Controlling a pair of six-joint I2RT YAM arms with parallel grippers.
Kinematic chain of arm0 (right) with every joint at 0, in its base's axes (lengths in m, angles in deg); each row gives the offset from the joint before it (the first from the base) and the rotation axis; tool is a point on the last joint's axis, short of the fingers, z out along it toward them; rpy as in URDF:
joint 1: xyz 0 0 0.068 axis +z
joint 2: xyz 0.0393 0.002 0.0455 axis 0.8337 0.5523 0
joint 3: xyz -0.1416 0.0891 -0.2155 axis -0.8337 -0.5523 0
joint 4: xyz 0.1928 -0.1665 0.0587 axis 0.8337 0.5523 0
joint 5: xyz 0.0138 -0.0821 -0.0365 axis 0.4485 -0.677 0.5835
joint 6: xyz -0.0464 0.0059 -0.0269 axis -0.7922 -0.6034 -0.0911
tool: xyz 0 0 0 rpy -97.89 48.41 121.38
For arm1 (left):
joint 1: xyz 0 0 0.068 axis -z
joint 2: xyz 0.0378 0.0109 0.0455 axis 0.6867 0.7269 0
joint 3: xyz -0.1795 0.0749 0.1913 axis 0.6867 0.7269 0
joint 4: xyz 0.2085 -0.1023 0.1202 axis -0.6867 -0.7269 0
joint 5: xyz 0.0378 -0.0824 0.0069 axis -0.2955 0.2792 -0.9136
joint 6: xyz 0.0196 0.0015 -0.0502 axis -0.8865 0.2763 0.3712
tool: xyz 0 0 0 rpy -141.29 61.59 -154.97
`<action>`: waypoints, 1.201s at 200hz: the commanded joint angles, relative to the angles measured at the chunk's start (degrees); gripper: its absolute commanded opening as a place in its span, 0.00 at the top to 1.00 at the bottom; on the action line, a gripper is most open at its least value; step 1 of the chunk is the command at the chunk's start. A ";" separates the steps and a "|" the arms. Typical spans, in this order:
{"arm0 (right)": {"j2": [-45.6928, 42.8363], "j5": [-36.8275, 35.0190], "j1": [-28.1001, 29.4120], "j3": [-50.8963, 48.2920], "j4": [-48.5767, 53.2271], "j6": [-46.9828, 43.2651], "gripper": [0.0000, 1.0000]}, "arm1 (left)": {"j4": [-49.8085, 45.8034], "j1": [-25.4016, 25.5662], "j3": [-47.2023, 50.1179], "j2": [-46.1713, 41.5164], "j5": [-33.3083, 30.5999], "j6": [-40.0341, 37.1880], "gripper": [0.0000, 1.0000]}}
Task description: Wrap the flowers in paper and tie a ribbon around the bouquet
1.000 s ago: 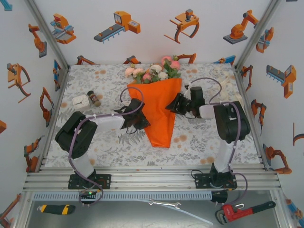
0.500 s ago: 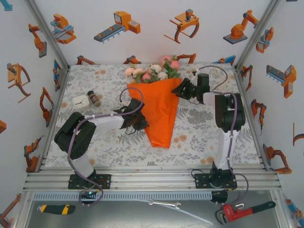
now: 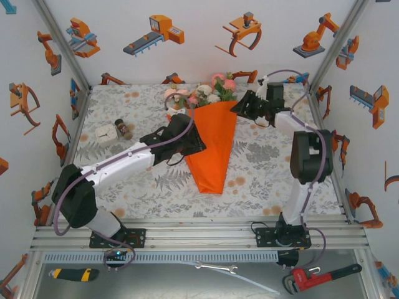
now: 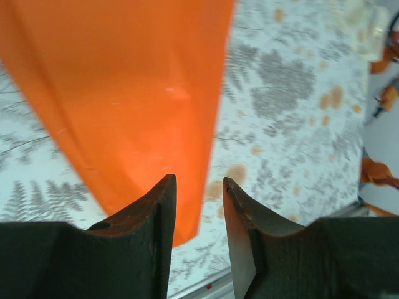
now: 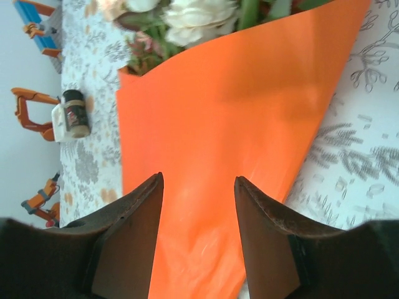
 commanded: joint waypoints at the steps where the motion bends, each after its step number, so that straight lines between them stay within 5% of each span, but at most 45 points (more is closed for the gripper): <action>1: -4.91 -2.02 0.62 -7.58 -3.16 1.20 0.52 | -1.50 3.74 -3.62 3.15 1.28 -4.27 0.62; 57: -14.19 -3.59 1.76 -21.42 -6.04 5.72 0.52 | 2.53 8.70 -7.95 18.43 3.38 -4.88 0.62; 90: -11.98 -4.32 3.96 -21.98 -6.82 8.12 0.56 | 7.01 7.62 -1.85 21.64 2.96 -1.43 0.64; 113: -6.96 -3.23 4.24 -20.80 -12.80 13.55 0.68 | 7.67 7.58 1.56 21.66 2.74 -0.55 0.65; 138: 0.53 -5.09 4.19 -14.96 -12.37 15.03 0.83 | 9.15 7.60 5.20 20.81 2.89 1.22 0.65; 240: 25.36 -8.60 0.70 14.52 -4.48 15.77 0.82 | 13.15 7.24 9.15 20.41 5.77 3.93 0.65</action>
